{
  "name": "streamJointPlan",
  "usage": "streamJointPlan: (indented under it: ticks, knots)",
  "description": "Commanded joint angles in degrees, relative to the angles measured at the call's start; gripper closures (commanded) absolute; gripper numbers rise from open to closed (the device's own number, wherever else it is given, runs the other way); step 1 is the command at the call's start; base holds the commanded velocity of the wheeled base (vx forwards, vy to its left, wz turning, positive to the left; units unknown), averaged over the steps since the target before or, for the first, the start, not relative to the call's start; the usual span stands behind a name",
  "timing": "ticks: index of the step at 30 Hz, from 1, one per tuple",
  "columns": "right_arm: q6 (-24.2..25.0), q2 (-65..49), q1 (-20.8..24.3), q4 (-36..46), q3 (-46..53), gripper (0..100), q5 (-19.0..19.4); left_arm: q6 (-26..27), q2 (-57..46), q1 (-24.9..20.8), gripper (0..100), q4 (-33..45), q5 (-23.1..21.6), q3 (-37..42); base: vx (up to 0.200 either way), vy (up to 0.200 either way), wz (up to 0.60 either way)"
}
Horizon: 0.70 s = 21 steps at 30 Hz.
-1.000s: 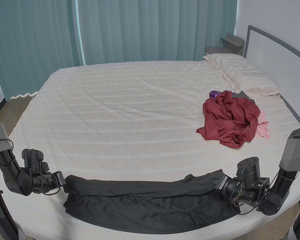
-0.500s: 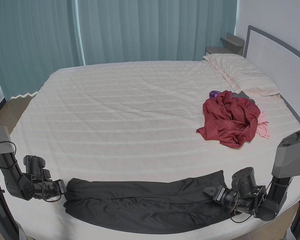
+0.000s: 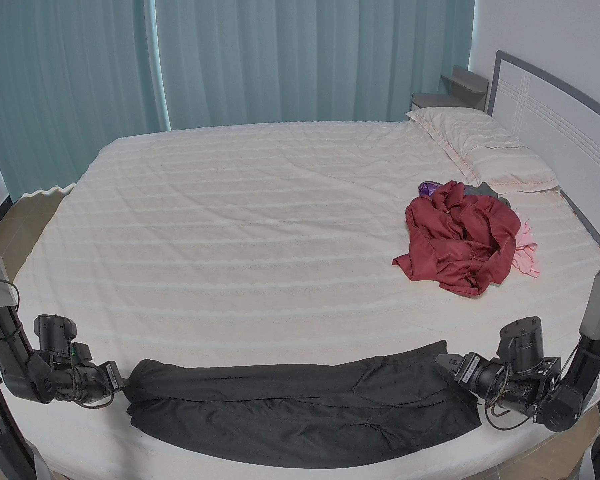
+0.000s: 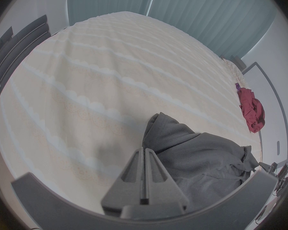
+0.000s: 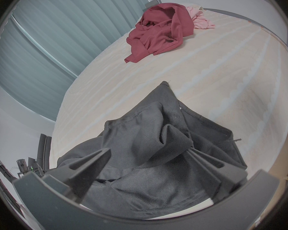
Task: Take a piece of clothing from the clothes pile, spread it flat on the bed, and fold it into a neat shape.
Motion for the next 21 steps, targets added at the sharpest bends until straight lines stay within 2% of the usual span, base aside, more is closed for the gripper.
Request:
streamJointPlan:
  ticks: [1,7,9,12,17,21]
  knots:
    - [-0.3,-1.2,-1.3,-0.4,0.0,0,0.8,-2.1,-2.1,1.2,100,0.0,-1.4,0.3,0.0,0.0,0.0]
    - [-0.5,-0.1,-0.8,0.6,-6.4,0,3.7,-7.5,-4.1,0.9,100,0.1,-4.0,-0.7,0.0,0.0,0.0]
    - [-2.4,1.9,-0.3,4.1,-9.2,0,6.6,-10.7,-3.8,1.0,100,0.5,-3.9,-2.6,0.0,0.0,0.0]
    - [-3.6,5.5,-0.2,7.0,-12.6,0,7.7,-15.7,-3.7,1.4,100,0.5,-4.0,-3.5,0.0,0.0,0.0]
    - [-6.8,9.6,-0.3,8.0,-14.3,0,7.9,-17.1,-1.2,1.4,100,0.3,-4.1,-3.0,0.0,0.0,0.0]
    - [-7.1,10.5,-0.4,7.5,-14.4,0,8.5,-17.0,-1.0,1.6,100,0.5,-4.1,-2.7,0.0,0.0,0.0]
